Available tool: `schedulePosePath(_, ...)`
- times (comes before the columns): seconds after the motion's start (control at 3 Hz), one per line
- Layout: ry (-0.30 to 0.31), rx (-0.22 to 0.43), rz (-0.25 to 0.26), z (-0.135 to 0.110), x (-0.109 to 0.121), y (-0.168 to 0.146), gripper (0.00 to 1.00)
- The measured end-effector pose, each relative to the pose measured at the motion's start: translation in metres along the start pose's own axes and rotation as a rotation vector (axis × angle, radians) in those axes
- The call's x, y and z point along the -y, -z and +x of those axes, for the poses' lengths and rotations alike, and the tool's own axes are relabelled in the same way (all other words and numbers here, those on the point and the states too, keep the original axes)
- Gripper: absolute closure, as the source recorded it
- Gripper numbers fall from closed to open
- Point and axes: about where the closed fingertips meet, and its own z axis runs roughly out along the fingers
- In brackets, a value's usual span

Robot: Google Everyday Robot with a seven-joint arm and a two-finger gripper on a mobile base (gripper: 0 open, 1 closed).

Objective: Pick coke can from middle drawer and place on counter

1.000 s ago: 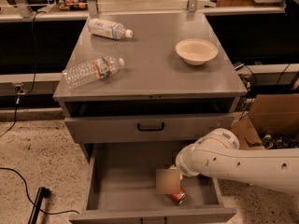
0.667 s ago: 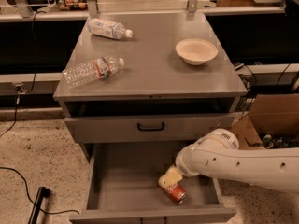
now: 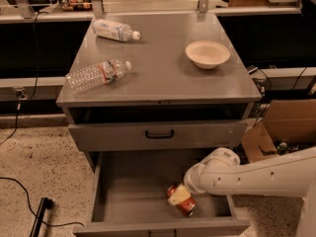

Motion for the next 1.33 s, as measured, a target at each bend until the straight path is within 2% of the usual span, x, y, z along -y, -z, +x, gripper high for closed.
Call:
schedulePosePath(0.33,-0.001,-0.005,-0.007,0.003,-0.002,-0.003,0.0)
schedulePosePath(0.67,-0.048,-0.063,-0.045,0.018,-0.01,-0.025,0.0)
schedulePosePath(1.0,-0.059,-0.146,-0.053,0.036,-0.015,-0.053,0.0)
schedulePosePath(1.33,-0.039,-0.155,-0.042,0.04,-0.017,-0.066,0.0)
